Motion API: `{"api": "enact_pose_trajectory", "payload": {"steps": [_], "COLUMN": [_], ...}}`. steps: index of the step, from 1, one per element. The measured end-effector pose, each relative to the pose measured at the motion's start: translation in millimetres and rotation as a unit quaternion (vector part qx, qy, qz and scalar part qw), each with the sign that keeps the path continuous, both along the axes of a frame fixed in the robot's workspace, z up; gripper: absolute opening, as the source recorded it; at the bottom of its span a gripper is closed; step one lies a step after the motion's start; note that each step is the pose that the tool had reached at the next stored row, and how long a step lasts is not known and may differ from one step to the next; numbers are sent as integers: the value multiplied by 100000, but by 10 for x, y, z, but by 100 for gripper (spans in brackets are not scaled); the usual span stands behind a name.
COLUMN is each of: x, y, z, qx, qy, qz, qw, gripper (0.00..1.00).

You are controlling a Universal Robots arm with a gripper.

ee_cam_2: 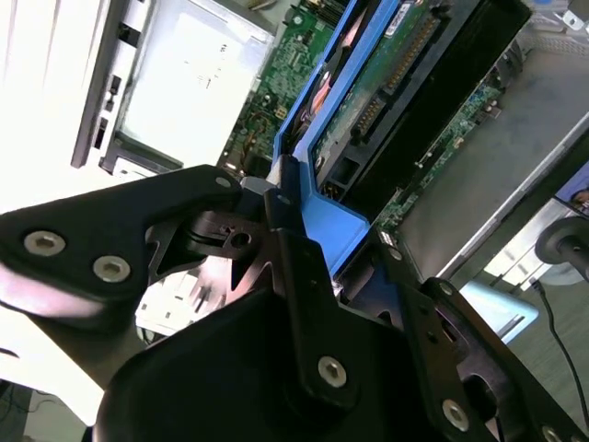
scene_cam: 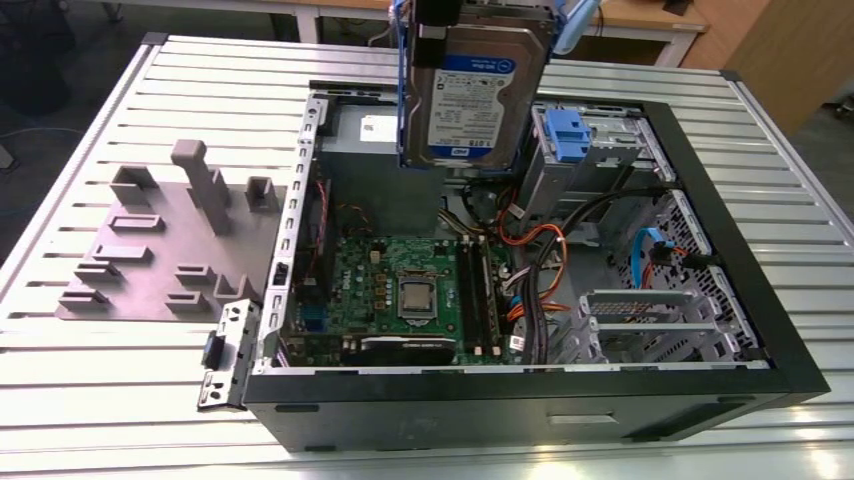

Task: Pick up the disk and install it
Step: 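Pick up the disk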

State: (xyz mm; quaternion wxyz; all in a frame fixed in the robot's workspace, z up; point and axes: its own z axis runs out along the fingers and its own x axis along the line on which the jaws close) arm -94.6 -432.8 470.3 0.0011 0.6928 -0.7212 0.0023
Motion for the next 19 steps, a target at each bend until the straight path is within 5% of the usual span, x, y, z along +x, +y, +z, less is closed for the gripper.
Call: {"api": "enact_pose_trajectory", "payload": {"steps": [4,9,19], "x": [10,156,163], "y": [-77,-85,-85], "z": [-5,-11,-11], "qx": [6,7,4], "qy": [1,4,7], "qz": [0,4,2], "qw": [100000,100000,100000], "gripper": [37,37,37]}}
